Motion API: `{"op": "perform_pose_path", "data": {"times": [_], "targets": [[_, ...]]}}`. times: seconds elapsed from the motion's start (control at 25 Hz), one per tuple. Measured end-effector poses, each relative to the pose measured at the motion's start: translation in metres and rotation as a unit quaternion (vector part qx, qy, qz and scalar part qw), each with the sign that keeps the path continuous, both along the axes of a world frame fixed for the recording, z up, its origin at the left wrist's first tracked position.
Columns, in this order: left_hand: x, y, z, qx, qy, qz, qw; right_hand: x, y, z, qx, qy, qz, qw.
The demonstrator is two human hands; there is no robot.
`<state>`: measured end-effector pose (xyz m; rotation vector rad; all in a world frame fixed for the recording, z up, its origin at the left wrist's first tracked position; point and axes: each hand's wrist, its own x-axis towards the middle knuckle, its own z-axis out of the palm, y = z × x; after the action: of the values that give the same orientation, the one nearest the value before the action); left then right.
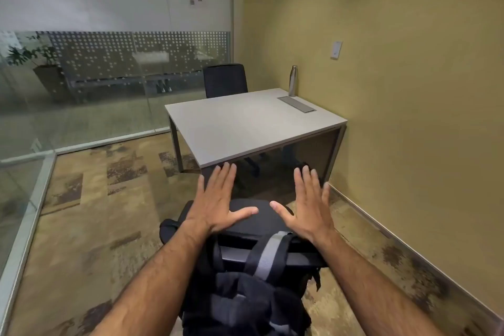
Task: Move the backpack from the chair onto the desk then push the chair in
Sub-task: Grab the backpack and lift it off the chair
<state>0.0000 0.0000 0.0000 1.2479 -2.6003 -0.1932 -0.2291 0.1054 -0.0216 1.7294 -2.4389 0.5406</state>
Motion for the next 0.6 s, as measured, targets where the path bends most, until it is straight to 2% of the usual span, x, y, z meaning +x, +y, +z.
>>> {"op": "perform_pose_path", "data": {"times": [0.04, 0.12, 0.2, 0.32, 0.44, 0.52, 0.6], "targets": [[-0.003, 0.002, -0.003, 0.071, 0.011, -0.056, 0.996, -0.001, 0.001, -0.002, 0.015, -0.079, 0.047, 0.996], [-0.004, 0.010, -0.004, 0.196, -0.030, -0.148, 0.969, -0.004, 0.007, 0.004, 0.077, -0.229, 0.154, 0.958], [-0.003, 0.018, -0.004, 0.289, -0.087, -0.160, 0.940, -0.005, 0.012, 0.011, 0.161, -0.295, 0.209, 0.918], [-0.005, 0.018, 0.000, 0.341, -0.150, -0.153, 0.915, -0.002, 0.012, 0.016, 0.267, -0.299, 0.251, 0.881], [-0.007, 0.021, 0.003, 0.341, -0.193, -0.165, 0.905, 0.004, 0.011, 0.022, 0.373, -0.265, 0.256, 0.851], [-0.006, 0.023, 0.003, 0.345, -0.200, -0.168, 0.902, 0.007, 0.009, 0.025, 0.390, -0.246, 0.249, 0.852], [-0.004, 0.022, 0.004, 0.349, -0.194, -0.166, 0.902, 0.005, 0.008, 0.025, 0.368, -0.211, 0.259, 0.868]]}}
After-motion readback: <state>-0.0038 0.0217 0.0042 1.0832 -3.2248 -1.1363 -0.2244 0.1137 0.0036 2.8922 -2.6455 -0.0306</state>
